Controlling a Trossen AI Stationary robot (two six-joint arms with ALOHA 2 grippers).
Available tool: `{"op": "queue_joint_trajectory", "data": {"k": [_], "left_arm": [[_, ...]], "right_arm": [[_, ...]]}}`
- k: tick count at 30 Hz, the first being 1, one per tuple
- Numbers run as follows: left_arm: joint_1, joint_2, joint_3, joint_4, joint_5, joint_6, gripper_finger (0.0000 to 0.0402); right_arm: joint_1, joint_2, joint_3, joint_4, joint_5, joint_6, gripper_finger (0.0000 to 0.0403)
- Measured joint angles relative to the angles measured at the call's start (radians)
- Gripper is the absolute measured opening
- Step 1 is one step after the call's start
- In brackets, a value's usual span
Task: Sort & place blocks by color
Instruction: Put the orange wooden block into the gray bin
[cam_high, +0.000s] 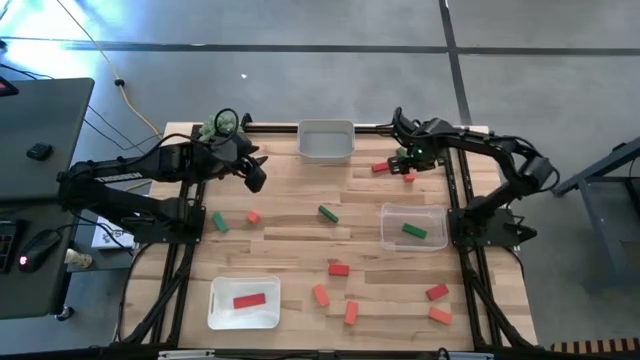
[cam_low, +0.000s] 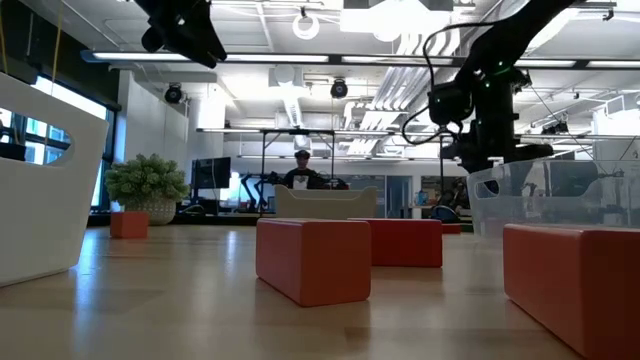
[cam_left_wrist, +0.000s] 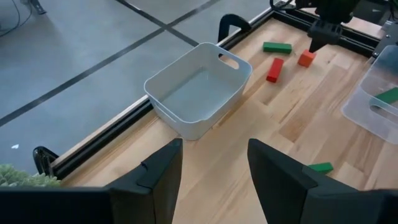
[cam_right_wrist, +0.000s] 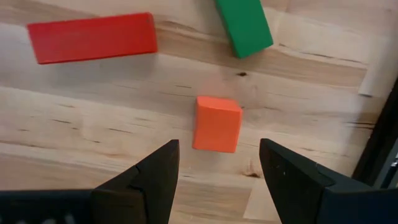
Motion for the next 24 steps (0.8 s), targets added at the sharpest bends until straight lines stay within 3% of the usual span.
{"op": "queue_joint_trajectory", "data": {"k": [19,24], "left_arm": [[0.000,0.000,0.000,0.000,-0.002,0.104,0.0170],[0.000,0.000,0.000,0.000,-0.003,0.128,0.0170]], "right_arm": [[0.000,0.159,-0.001,0.054,0.016,0.009,0.0211],[0.000,0.168,-0.001,0.062,0.017,0.008,0.0176]]}}
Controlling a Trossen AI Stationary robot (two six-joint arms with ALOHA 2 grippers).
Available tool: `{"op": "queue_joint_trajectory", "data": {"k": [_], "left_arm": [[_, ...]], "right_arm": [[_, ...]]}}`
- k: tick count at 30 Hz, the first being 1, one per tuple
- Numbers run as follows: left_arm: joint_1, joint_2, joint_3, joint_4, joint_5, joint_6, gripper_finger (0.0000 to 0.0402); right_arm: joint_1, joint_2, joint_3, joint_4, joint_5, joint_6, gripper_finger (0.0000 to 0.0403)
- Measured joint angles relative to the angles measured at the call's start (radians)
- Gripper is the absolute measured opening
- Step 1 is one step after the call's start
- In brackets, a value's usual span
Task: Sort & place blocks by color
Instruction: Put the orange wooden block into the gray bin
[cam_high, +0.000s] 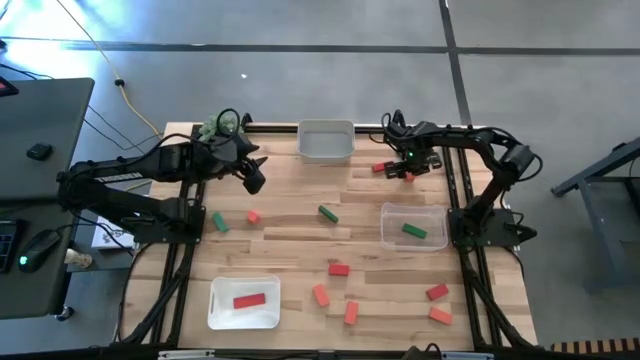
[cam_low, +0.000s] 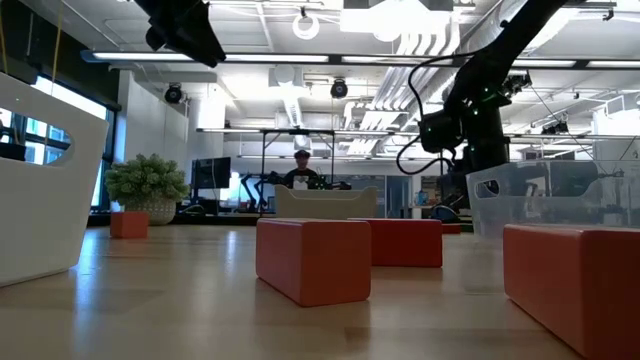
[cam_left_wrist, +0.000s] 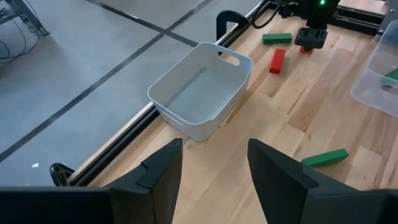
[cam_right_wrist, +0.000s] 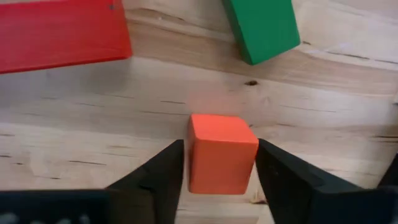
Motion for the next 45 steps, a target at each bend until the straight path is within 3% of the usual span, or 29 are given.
{"op": "queue_joint_trajectory", "data": {"k": [5,16,28,35,45], "left_arm": [[0.013,0.000,0.000,0.000,0.000,0.012,0.0170],[0.088,0.000,0.000,-0.001,0.069,0.088,0.0170],[0.156,0.000,0.000,-0.003,0.104,0.193,0.0170],[0.180,0.000,0.000,-0.012,0.139,0.211,0.0170],[0.226,0.000,0.000,-0.012,0.139,0.210,0.0170]], "right_arm": [[0.000,0.000,0.000,0.002,-0.014,-0.001,0.0108],[0.049,-0.044,0.066,-0.104,-0.070,0.057,0.0107],[0.216,-0.107,0.309,-0.166,0.064,0.254,0.0107],[0.258,-0.107,0.415,0.060,0.113,0.206,0.0107],[0.224,-0.107,0.431,0.465,0.140,0.055,0.0107]]}}
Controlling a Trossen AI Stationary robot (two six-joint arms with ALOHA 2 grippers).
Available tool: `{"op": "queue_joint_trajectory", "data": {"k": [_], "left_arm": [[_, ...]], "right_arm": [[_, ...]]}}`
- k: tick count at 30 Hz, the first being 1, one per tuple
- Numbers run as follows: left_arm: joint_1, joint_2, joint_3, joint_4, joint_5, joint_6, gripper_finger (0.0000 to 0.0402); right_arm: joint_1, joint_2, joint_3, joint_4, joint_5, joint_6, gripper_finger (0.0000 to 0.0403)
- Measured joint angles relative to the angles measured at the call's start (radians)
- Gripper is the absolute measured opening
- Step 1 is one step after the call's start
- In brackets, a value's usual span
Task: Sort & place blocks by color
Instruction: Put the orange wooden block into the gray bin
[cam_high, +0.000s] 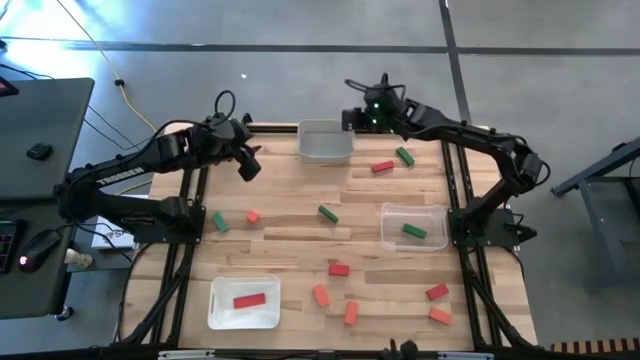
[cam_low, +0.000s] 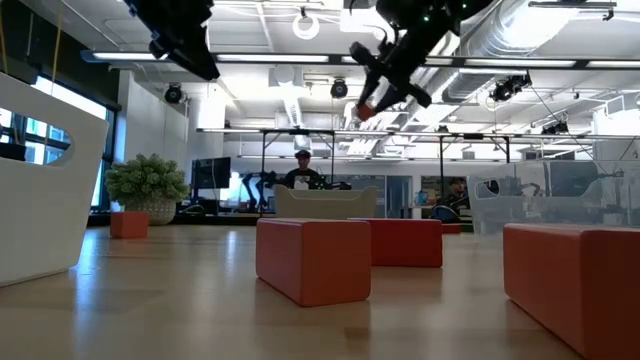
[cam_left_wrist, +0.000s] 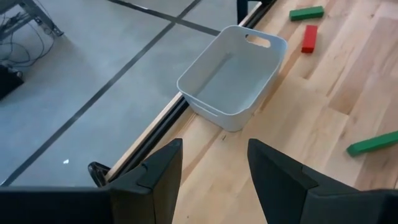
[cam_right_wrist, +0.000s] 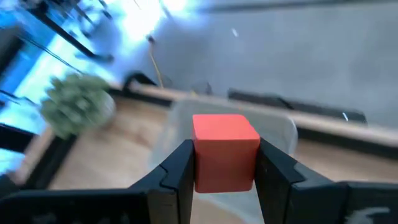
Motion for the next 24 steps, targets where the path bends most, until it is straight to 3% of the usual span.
{"op": "queue_joint_trajectory", "data": {"k": [12,17,24], "left_arm": [[0.017,0.000,0.000,0.000,-0.001,-0.043,0.0170],[0.017,0.000,0.000,0.002,-0.004,-0.043,0.0170],[0.017,0.000,0.000,0.002,-0.005,-0.043,0.0170]], "right_arm": [[-0.033,0.001,0.000,0.385,-0.016,-0.262,0.0107],[-0.033,0.007,0.000,0.445,-0.025,-0.368,0.0107],[-0.033,0.058,0.000,0.446,-0.058,-0.374,0.0107]]}}
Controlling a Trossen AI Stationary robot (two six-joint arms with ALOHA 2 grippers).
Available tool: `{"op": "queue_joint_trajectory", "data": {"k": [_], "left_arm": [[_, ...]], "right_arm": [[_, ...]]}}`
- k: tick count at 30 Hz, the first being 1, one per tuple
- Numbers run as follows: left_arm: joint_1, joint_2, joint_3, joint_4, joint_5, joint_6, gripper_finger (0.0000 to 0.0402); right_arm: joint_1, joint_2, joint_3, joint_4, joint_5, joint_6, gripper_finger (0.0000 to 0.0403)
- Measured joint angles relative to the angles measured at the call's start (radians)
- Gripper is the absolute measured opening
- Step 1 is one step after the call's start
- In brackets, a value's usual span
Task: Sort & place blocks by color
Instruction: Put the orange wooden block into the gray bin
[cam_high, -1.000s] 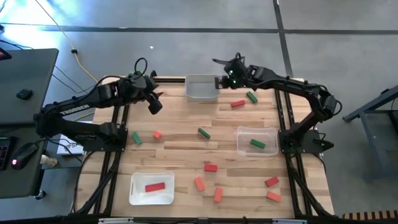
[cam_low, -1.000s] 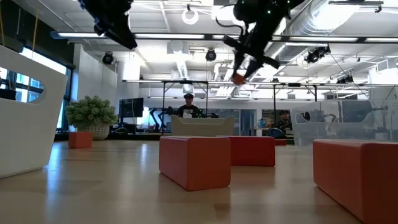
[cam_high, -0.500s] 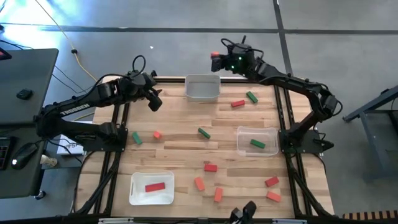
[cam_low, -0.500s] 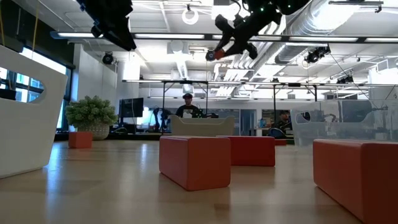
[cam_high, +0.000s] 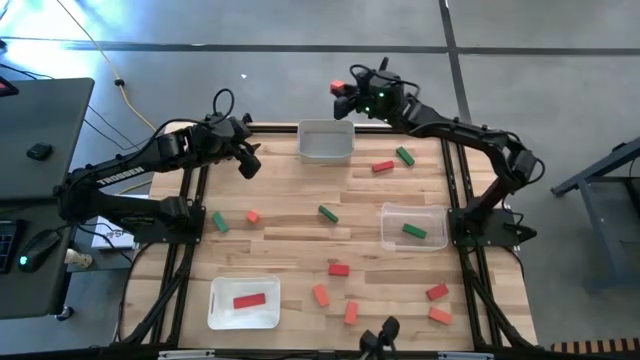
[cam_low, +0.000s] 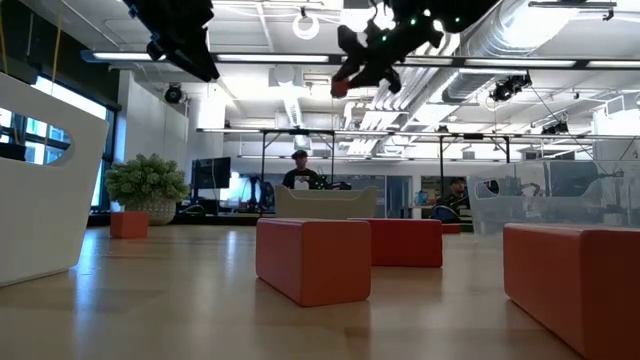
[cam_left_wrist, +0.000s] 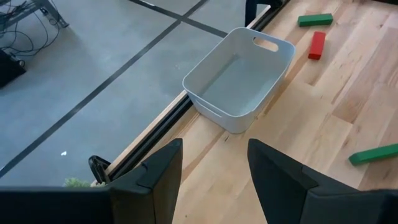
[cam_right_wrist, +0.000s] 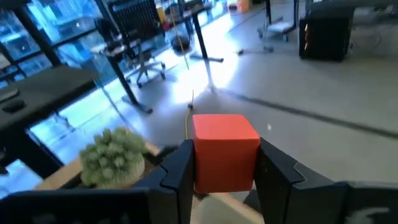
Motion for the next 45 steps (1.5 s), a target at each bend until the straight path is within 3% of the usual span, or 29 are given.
{"op": "queue_joint_trajectory", "data": {"k": [18,27,37,45], "left_arm": [[0.000,0.000,0.000,0.002,-0.004,-0.008,0.0170],[0.000,0.000,0.000,0.001,-0.004,-0.008,0.0170],[0.000,0.000,0.000,0.005,-0.004,-0.008,0.0170],[0.000,0.000,0.000,0.015,-0.004,-0.008,0.0170]], "right_arm": [[0.001,0.230,0.000,-0.250,-0.166,0.231,0.0107],[0.015,0.255,0.000,-0.348,-0.179,0.228,0.0107],[0.015,0.269,0.174,-0.450,-0.190,-0.052,0.0107],[0.006,0.435,0.484,-0.759,-0.204,-0.255,0.0107]]}}
